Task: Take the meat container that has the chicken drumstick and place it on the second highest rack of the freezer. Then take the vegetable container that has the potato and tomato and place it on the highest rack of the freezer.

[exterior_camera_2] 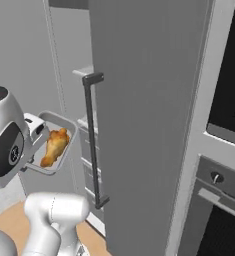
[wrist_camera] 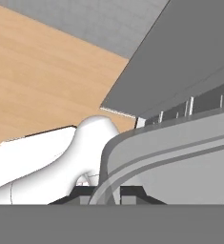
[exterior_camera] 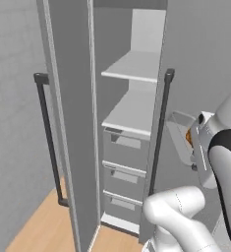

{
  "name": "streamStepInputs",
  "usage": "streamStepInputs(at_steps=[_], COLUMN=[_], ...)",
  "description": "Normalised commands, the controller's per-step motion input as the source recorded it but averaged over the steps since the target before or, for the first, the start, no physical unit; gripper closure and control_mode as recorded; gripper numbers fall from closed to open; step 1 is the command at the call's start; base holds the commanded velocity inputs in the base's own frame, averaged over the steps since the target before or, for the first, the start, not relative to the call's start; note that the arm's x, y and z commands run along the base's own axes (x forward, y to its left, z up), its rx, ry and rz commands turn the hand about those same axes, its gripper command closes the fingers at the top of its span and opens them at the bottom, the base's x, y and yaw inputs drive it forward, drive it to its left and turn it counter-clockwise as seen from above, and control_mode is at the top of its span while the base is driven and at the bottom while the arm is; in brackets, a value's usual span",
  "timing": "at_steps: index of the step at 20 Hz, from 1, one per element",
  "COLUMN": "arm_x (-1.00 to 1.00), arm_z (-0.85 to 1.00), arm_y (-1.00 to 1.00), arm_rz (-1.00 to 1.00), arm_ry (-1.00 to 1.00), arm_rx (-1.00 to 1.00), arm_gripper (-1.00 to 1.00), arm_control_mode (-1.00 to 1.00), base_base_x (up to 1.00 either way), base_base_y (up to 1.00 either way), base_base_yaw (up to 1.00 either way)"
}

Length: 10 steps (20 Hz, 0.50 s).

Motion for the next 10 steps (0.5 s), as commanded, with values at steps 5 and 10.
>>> streamStepInputs(at_steps=[5,10], arm_x=[0.0,0.0], arm_z=[0.0,0.0], arm_y=[0.0,0.0], arm_rz=[0.0,0.0], arm_ry=[0.0,0.0], arm_rx=[0.0,0.0], arm_gripper=[1.0,1.0], arm_control_mode=[1.0,1.0], base_base_x=[0.48,0.6], base_base_y=[0.6,0.44], base_base_yaw=[-0.28,-0.29])
